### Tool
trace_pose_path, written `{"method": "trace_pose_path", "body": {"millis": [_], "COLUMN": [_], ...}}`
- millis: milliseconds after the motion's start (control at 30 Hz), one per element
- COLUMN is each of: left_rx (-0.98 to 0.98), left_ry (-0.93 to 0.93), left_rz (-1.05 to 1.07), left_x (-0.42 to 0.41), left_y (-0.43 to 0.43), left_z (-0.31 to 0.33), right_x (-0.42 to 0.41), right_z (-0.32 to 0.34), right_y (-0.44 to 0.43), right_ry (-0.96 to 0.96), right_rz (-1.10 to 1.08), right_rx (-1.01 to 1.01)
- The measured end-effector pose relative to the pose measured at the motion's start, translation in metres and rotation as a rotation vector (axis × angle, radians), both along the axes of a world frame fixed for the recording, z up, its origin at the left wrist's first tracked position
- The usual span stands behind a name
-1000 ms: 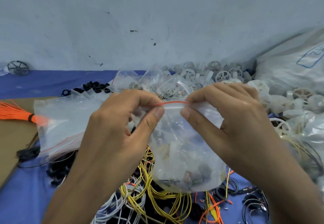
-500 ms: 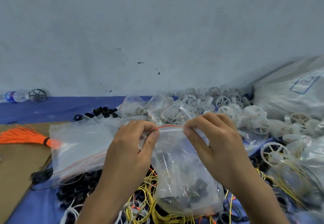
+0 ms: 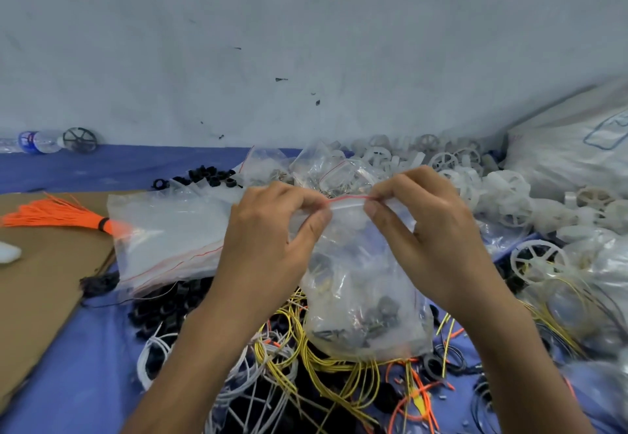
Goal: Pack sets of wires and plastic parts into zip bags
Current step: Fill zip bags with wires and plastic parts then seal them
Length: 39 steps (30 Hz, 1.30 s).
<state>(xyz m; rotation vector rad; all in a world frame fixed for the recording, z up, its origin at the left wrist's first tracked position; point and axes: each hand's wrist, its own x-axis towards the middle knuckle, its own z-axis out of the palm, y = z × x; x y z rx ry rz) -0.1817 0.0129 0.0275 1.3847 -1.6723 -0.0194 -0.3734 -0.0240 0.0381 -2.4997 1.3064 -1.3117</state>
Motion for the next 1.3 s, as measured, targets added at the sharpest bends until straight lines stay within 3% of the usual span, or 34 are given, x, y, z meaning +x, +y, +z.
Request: {"method": "trace_pose_path", "body": {"millis": [233, 400, 567, 833, 1133, 1300], "left_rx": [0.002, 0.015, 0.049, 0.046, 0.070, 0.064], "left_ry": [0.047, 0.090, 0.118, 0.136, 0.235, 0.160], "left_rz": [0.007, 0.016, -0.009, -0.029, -0.168, -0.152], "left_x": [0.003, 0.008, 0.010, 0.005, -0.005, -0.006], "left_y": [0.001, 0.001, 0.003, 0.010, 0.014, 0.012], "left_z": [0.003, 0.005, 0.007, 0.014, 0.014, 0.011], "right_x": [-0.010, -0.020, -0.013, -0.006, 0.018, 0.018], "right_z": [-0.001, -0.002, 0.001, 0.007, 0.005, 0.006], "right_y": [-0.006, -0.014, -0.011, 0.000, 0.013, 0.016], "right_ry": [-0.071, -0.333, -0.418, -0.443, -0.461, -0.432], "right_rz": [0.017, 0.177, 0.284, 0.290, 0.355, 0.328], "right_rx": [0.087, 0.266, 0.229, 0.168, 0.265, 0.206]}}
